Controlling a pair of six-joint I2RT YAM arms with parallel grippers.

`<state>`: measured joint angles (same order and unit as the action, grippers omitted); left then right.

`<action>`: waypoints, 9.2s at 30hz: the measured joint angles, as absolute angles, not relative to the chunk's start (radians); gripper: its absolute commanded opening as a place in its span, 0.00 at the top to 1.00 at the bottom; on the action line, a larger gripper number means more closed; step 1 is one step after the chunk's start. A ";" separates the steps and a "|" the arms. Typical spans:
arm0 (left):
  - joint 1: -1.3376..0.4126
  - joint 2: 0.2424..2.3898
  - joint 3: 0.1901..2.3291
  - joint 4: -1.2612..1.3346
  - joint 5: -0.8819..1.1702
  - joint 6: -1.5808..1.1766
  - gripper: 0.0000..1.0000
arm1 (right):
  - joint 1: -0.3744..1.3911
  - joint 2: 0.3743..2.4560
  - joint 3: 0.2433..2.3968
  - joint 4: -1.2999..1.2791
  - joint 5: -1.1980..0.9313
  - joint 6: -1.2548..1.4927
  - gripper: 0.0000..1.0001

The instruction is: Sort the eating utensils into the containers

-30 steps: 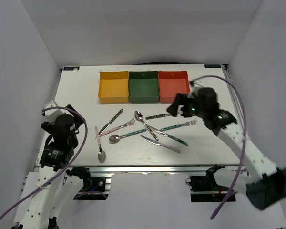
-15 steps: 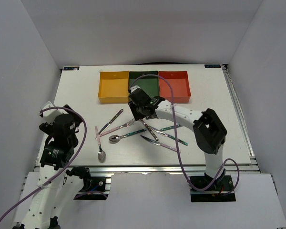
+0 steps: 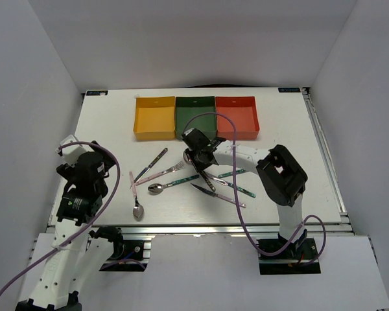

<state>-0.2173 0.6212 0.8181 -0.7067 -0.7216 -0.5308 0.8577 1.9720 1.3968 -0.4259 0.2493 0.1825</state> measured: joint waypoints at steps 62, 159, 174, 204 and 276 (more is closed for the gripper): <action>-0.217 0.650 0.818 -0.703 -0.704 -0.520 0.02 | 0.570 2.439 2.207 -0.394 0.048 -0.249 0.51; -0.217 0.683 0.818 -0.699 -0.669 -0.508 0.02 | 0.559 2.348 2.083 -0.208 -0.015 -0.274 0.11; -0.215 1.089 0.797 -0.685 -0.402 -0.677 0.20 | 0.660 1.469 1.290 -0.146 -0.030 0.099 0.20; -0.275 1.208 0.493 -0.410 -0.361 -0.815 1.00 | 0.670 1.347 0.933 -0.057 -0.324 0.256 0.11; -0.431 0.575 0.725 -0.499 0.077 -0.516 0.02 | 0.370 2.498 2.238 0.259 -0.427 0.222 1.00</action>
<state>-0.4313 0.5755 0.7246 -0.4992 0.0769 -0.5156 0.3698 2.4977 2.2379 0.2592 -0.4271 0.2222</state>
